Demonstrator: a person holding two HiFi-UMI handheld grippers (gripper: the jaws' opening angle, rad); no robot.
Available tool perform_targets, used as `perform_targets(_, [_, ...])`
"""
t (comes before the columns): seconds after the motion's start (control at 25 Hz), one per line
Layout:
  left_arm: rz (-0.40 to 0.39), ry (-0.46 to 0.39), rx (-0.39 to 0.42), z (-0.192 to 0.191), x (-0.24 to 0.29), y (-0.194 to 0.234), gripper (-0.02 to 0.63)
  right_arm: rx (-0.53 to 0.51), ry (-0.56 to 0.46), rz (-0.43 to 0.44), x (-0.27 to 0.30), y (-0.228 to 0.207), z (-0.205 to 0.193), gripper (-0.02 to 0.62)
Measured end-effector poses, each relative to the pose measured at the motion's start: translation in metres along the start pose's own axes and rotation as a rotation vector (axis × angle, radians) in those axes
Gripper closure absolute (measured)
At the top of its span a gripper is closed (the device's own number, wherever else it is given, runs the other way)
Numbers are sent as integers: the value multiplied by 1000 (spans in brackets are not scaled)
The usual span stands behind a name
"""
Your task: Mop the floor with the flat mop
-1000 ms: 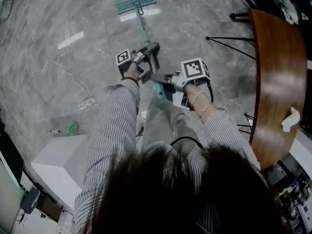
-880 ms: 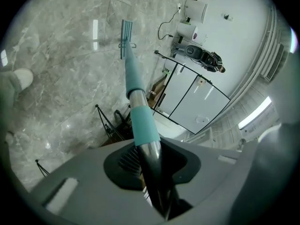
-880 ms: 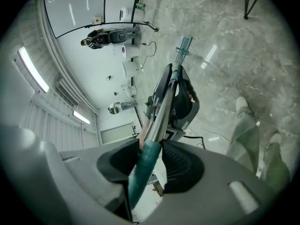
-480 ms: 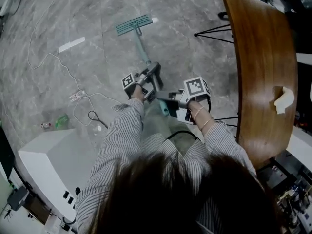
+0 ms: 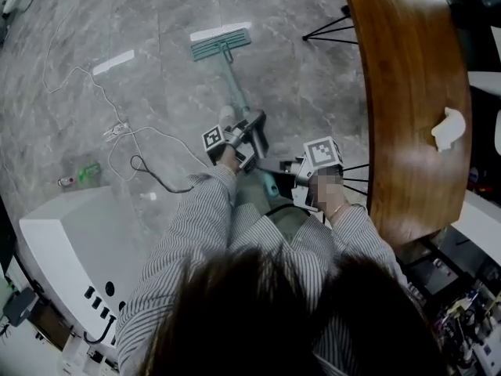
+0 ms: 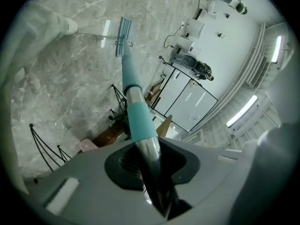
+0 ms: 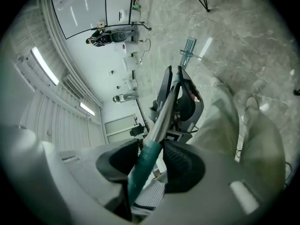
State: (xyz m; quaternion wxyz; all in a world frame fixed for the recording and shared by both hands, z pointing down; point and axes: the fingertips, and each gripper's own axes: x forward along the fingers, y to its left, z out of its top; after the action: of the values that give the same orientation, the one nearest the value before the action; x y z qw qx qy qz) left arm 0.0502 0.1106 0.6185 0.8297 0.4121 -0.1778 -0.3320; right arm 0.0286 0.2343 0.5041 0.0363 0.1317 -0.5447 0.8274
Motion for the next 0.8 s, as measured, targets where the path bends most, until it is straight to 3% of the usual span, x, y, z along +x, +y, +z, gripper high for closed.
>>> perform_targets(0.24, [67,28,-2,-35,-32,25,531,-29,52,8,-6,-17,-49,430])
perform_targets(0.4, [115,53,4,-44,-50,31,532,-13,40,54,0,-23,-67,428])
perform_targets(0.56, [161,74,17,-44,-61,41,540,-4,61,35,7,-34,-79,428])
perform_targets(0.8, [149,81,-5,-43,-70,41,546,-11,63,45,16,-39,-85,428])
